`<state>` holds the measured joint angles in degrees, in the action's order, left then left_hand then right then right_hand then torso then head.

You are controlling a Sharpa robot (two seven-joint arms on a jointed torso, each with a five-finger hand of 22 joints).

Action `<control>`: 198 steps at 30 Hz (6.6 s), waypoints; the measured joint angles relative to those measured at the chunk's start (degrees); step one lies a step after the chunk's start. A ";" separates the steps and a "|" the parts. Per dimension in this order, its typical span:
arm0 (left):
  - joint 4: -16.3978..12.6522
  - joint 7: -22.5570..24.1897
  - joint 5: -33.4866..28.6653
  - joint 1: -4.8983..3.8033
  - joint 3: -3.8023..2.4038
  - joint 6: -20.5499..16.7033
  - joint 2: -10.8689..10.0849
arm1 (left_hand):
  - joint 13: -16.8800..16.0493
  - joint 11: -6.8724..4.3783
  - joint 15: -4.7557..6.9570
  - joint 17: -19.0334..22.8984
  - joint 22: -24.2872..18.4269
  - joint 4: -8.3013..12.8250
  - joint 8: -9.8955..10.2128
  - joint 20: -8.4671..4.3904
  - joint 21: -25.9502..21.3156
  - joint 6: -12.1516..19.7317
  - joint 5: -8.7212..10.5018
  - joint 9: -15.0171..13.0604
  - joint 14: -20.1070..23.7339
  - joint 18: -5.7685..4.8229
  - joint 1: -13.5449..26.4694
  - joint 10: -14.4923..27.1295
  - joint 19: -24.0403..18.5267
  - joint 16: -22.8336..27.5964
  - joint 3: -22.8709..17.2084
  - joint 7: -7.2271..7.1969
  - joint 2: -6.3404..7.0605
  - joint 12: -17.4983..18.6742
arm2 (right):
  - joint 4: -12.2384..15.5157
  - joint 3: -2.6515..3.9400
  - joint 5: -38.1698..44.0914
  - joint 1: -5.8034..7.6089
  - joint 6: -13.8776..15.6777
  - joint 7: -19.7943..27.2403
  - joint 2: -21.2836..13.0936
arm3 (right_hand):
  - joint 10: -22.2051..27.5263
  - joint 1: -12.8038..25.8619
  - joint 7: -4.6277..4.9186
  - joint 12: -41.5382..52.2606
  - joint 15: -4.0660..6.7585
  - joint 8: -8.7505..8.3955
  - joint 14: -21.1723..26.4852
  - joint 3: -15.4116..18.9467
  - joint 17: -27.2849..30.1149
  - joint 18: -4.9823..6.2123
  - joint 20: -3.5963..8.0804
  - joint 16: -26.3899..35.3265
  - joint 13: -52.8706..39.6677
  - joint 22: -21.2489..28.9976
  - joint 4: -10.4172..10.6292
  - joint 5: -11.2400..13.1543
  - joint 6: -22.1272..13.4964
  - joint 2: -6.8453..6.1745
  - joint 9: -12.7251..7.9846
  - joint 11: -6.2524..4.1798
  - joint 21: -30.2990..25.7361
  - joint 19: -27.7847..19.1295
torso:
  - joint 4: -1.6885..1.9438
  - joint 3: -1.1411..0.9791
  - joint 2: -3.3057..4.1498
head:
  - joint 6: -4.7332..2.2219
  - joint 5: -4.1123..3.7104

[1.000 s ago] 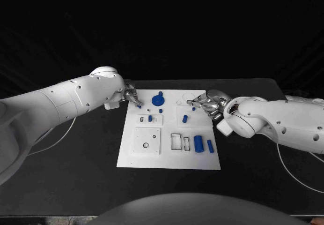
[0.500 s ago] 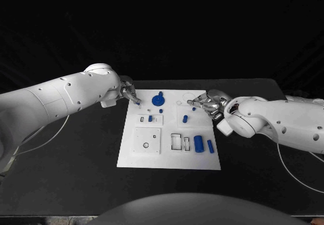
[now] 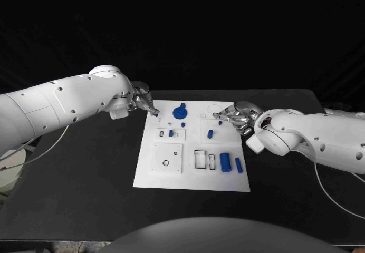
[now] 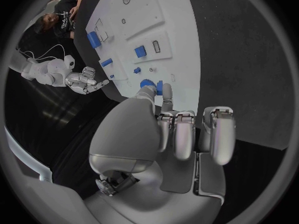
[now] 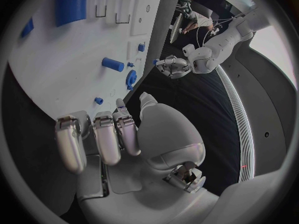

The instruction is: Assemble the parts on the task board

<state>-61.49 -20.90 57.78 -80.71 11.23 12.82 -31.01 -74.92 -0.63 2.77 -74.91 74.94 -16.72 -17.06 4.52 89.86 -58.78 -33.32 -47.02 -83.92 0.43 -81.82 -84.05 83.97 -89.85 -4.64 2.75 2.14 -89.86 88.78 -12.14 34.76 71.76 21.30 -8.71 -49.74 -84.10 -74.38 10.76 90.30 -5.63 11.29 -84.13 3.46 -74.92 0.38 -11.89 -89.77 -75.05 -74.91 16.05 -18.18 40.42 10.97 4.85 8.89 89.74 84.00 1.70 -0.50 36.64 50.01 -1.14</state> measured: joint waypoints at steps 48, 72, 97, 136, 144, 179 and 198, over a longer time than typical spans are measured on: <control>-12.28 -17.10 -3.11 1.06 1.70 -1.49 -1.80 | 0.01 -0.40 -0.01 0.01 -0.02 0.00 -0.47 -0.41 0.00 -0.01 -1.78 -0.72 0.00 0.00 0.26 0.01 0.00 0.00 -1.90 0.01 -0.06 0.00 | -0.19 0.00 -0.01 0.00 0.00 0.04 0.40 | 0.00 0.01 0.00 -0.07 0.00 0.23 0.00 0.00 0.02 0.00 0.00 0.00 -0.02 -0.03 0.00 -0.35 0.00 0.00 0.00 0.00 0.00 0.00 | -0.08 0.02 -0.01 | 0.00 0.47; -9.99 -16.62 -2.59 1.39 1.70 -1.81 -0.55 | 0.01 -0.39 -0.01 0.01 -0.03 -0.41 -0.33 -0.41 0.00 -0.01 -1.56 -0.99 0.00 0.00 -0.11 0.01 0.00 0.00 -2.44 0.01 -0.42 0.00 | -0.11 0.00 -0.01 0.00 0.00 0.03 0.43 | 0.00 0.01 0.00 0.06 0.00 0.23 0.00 0.00 -0.03 0.00 0.00 0.00 0.00 -0.01 0.00 -0.35 0.00 0.00 0.00 0.00 0.00 0.00 | -0.06 0.02 0.03 | -0.01 0.19; -8.12 -15.87 -2.47 1.75 1.66 -1.56 0.88 | 0.01 -0.38 -0.01 -0.03 -0.03 -0.72 -0.41 -0.41 0.00 0.15 -1.10 -1.34 0.00 0.00 -0.51 0.01 0.00 0.00 -2.76 -0.14 -0.34 0.00 | -0.05 0.00 0.00 0.00 0.00 0.01 0.46 | 0.00 -0.22 0.00 -0.08 0.00 0.23 0.00 0.00 -0.01 0.00 0.00 0.00 0.00 0.00 0.00 -0.35 0.00 -0.23 0.00 0.00 0.00 0.00 | -0.05 0.01 0.02 | -0.01 0.01; -7.03 -14.99 -2.44 2.24 1.65 -0.63 1.63 | 0.01 -0.29 -0.01 -0.01 -0.03 -1.04 -0.80 -0.40 0.00 0.33 -0.42 -1.67 0.00 0.00 -0.55 0.10 0.00 0.00 -3.07 0.10 -0.38 0.00 | 0.10 0.00 0.00 0.00 0.00 0.03 0.52 | 0.00 -0.28 0.00 0.00 0.00 0.22 0.00 0.00 0.01 0.00 0.00 0.00 0.00 -0.03 0.00 -0.34 0.00 -0.29 0.00 0.00 0.00 0.00 | -0.07 0.02 0.03 | -0.01 -0.18; -6.86 -14.99 -2.40 2.23 1.65 -0.47 1.76 | 0.01 -0.28 -0.01 0.00 -0.03 -1.28 -0.80 -0.41 0.00 0.32 -0.23 -1.67 0.00 0.00 -0.49 0.10 0.00 0.00 -3.31 0.10 -0.33 0.00 | 0.16 0.00 0.00 0.00 0.00 0.02 0.47 | 0.00 -0.28 0.00 0.01 0.00 0.22 0.00 0.00 0.01 0.00 0.00 0.00 -0.04 -0.02 0.00 -0.34 0.00 -0.29 0.00 0.00 0.00 0.00 | -0.05 0.01 0.03 | -0.01 -0.16; -6.14 -14.65 -2.35 2.29 1.59 0.49 2.17 | 0.01 -0.28 -0.01 0.01 -0.03 -1.59 -0.80 -0.41 0.00 0.57 0.40 -1.86 0.00 0.00 -0.65 0.11 0.00 0.00 -3.63 0.09 -0.49 0.00 | 0.20 0.00 0.00 0.00 -0.20 -0.19 0.40 | 0.00 -0.28 0.00 -0.08 0.00 0.23 0.00 0.00 -0.03 0.00 0.00 0.00 0.00 0.00 0.00 -0.34 0.00 -0.28 0.00 0.00 0.00 0.00 | -0.03 0.02 0.02 | -0.01 0.03; -5.94 -14.50 -2.29 2.35 1.56 0.73 2.24 | 0.01 -0.18 -0.01 0.01 -0.04 -1.75 -0.80 -0.41 0.00 1.07 0.69 -2.10 0.00 0.00 -0.80 0.20 0.00 0.00 -3.79 0.20 -0.64 0.00 | 0.15 0.00 0.00 0.01 -0.25 -0.25 0.48 | 0.00 -0.52 0.00 -0.10 0.00 0.22 0.00 0.00 -0.02 0.00 0.00 0.00 -0.05 0.01 0.00 -0.34 0.00 -0.05 0.00 0.00 0.00 0.00 | -0.03 0.02 -0.02 | -0.01 0.03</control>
<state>-67.43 -35.40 55.49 -78.36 12.79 13.54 -28.77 -74.91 -0.81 2.76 -74.91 74.90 -18.47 -17.86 4.11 89.86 -57.71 -32.63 -49.12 -83.92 0.43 -82.63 -83.85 83.97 -89.85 -8.43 2.95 1.50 -89.86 88.93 -12.14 34.75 71.77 21.04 -8.95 -49.26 -84.09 -74.90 10.76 90.20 -5.64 11.51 -84.13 3.46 -74.94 0.38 -11.89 -89.77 -75.10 -74.91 16.05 -18.52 40.43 10.92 4.85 8.89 89.74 84.00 1.67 -0.48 36.62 50.00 -1.11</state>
